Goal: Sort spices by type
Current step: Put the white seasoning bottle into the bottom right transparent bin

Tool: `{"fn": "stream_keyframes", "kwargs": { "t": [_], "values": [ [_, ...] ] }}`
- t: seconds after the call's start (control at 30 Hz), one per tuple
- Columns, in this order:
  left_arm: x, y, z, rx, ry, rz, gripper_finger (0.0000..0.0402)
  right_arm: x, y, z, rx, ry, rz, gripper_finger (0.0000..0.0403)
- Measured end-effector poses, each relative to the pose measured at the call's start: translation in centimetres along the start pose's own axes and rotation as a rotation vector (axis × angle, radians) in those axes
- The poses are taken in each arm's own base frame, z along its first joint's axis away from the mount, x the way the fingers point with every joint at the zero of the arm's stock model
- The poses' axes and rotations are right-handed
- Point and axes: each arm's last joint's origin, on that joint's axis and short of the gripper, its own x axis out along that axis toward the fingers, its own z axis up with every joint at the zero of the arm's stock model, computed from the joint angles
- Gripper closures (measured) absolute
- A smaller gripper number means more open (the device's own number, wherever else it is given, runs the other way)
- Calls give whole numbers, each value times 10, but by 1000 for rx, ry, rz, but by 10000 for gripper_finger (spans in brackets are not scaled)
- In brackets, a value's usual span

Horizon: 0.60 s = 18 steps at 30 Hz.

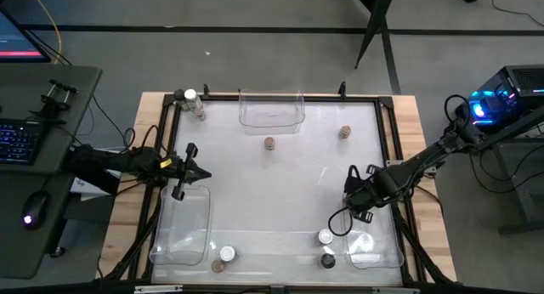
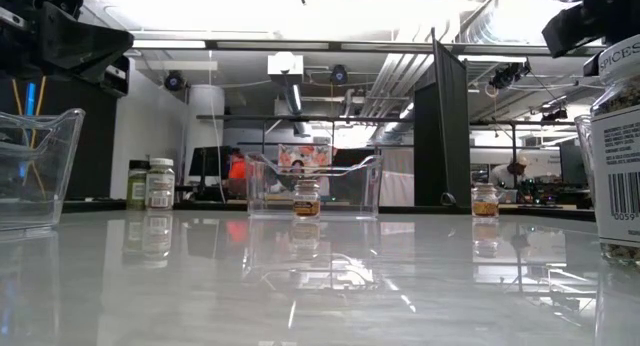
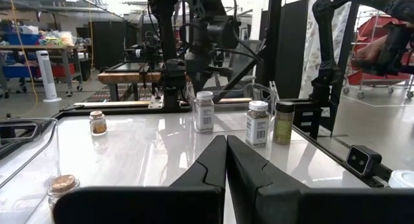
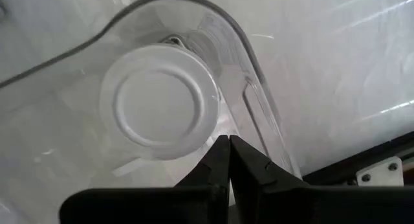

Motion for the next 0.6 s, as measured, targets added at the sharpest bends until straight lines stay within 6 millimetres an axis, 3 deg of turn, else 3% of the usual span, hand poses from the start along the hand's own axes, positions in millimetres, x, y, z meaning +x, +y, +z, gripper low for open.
{"fn": "stream_keyframes", "kwargs": {
  "t": [0.13,0.3,0.4,0.5,0.6],
  "values": [
    [0,0,0,0,0,-1,401,-15,-6,-3,-2,14,-13,403],
    [0,0,0,0,0,0,401,-58,-15,-7,54,-15,32,403],
    [0,0,0,0,0,-1,401,-87,-5,5,102,-188,252,403],
    [0,0,0,0,0,0,401,-114,16,31,71,-490,495,403],
    [0,0,0,0,0,-1,401,-129,38,56,-41,-727,564,402]
  ]
}}
